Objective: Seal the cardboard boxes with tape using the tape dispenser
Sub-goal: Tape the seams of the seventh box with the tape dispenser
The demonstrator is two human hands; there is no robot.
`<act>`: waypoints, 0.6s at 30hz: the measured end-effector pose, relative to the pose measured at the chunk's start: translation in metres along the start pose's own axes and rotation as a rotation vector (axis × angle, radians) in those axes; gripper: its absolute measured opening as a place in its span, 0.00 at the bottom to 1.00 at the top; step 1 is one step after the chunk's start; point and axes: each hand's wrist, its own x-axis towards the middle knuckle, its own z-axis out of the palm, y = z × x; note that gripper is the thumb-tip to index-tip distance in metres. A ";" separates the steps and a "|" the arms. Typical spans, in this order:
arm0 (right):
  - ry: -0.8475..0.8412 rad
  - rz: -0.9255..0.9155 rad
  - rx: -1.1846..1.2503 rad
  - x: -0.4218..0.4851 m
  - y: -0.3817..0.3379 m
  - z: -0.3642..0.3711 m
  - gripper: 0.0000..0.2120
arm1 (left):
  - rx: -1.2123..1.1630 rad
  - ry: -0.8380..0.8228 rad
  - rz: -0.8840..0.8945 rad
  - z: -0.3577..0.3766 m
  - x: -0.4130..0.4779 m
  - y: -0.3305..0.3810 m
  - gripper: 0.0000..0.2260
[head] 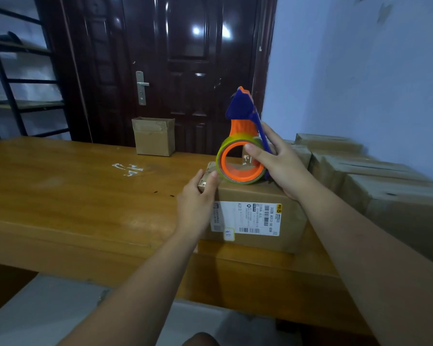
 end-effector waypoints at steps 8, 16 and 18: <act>-0.004 0.015 -0.002 0.003 0.003 -0.001 0.48 | 0.465 -0.170 0.229 -0.010 0.015 0.024 0.36; -0.004 -0.003 0.069 0.003 0.003 -0.003 0.44 | 0.554 -0.140 0.268 0.003 0.017 0.017 0.27; -0.013 -0.026 0.058 0.003 0.000 -0.003 0.41 | 0.546 -0.132 0.334 0.002 0.016 0.019 0.20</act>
